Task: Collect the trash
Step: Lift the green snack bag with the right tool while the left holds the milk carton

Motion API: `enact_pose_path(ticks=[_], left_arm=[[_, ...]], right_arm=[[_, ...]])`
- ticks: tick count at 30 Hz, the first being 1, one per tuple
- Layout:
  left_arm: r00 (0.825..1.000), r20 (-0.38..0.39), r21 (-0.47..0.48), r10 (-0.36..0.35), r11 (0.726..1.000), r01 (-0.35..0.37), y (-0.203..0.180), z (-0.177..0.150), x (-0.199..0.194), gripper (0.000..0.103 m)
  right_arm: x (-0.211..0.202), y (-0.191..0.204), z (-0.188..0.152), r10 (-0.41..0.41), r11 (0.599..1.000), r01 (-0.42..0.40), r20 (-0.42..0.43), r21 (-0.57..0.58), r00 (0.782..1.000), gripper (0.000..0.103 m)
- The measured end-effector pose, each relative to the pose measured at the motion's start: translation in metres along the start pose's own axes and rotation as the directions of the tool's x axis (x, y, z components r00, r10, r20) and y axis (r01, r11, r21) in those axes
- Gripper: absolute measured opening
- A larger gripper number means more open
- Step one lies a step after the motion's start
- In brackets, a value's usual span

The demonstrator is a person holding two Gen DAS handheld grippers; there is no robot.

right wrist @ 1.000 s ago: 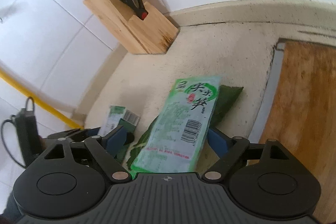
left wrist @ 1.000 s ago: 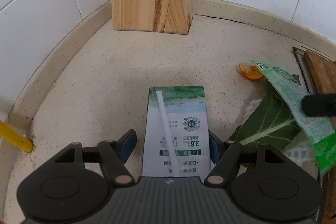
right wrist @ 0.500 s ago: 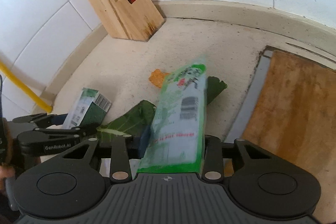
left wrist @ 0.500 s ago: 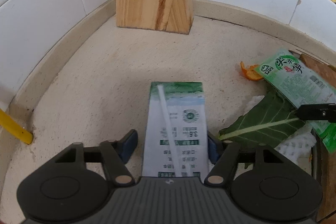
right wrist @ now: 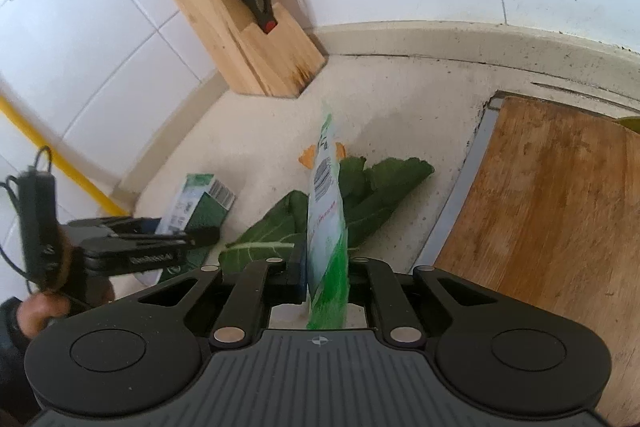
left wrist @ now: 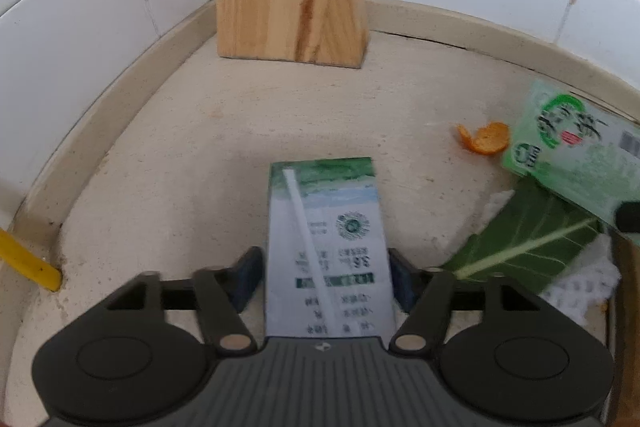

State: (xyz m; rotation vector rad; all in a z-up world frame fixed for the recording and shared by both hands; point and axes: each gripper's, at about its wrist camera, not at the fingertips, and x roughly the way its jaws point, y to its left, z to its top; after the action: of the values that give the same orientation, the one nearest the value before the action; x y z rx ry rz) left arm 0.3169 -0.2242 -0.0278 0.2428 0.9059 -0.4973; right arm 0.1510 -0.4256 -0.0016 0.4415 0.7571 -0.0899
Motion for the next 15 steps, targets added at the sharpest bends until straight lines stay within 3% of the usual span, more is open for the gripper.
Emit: enact_pose_path(ticks=[4,6,8,9,11,15], left_arm=[[1.000,0.004,-0.028,-0.016,0.999,0.016,0.007,0.000,0.003,0.072],[1.000,0.007,-0.026,-0.012,1.000,0.013,0.008,0.000,0.004,0.072],[1.000,0.021,-0.038,-0.014,0.999,0.015,0.009,-0.001,0.002,0.062],[0.999,0.026,-0.043,-0.019,0.999,0.020,0.009,-0.002,0.001,0.050],[1.000,0.023,-0.042,-0.012,0.999,0.013,0.009,-0.003,-0.003,0.047],[1.000,0.026,-0.058,0.001,0.998,0.001,0.010,-0.005,-0.006,0.047]], right_arm=[[0.002,-0.006,0.000,0.010,1.000,-0.009,-0.003,0.025,1.000,0.013],[0.006,-0.008,0.000,0.017,1.000,-0.016,-0.014,0.022,1.000,0.027],[0.009,-0.012,0.001,0.038,0.998,-0.037,-0.013,0.053,0.999,0.035],[0.010,-0.013,0.001,0.042,0.998,-0.042,-0.013,0.055,0.999,0.037],[0.011,-0.015,0.002,0.036,0.997,-0.036,-0.003,0.062,0.999,0.037],[0.011,-0.017,0.000,0.047,0.996,-0.047,-0.008,0.074,0.999,0.015]])
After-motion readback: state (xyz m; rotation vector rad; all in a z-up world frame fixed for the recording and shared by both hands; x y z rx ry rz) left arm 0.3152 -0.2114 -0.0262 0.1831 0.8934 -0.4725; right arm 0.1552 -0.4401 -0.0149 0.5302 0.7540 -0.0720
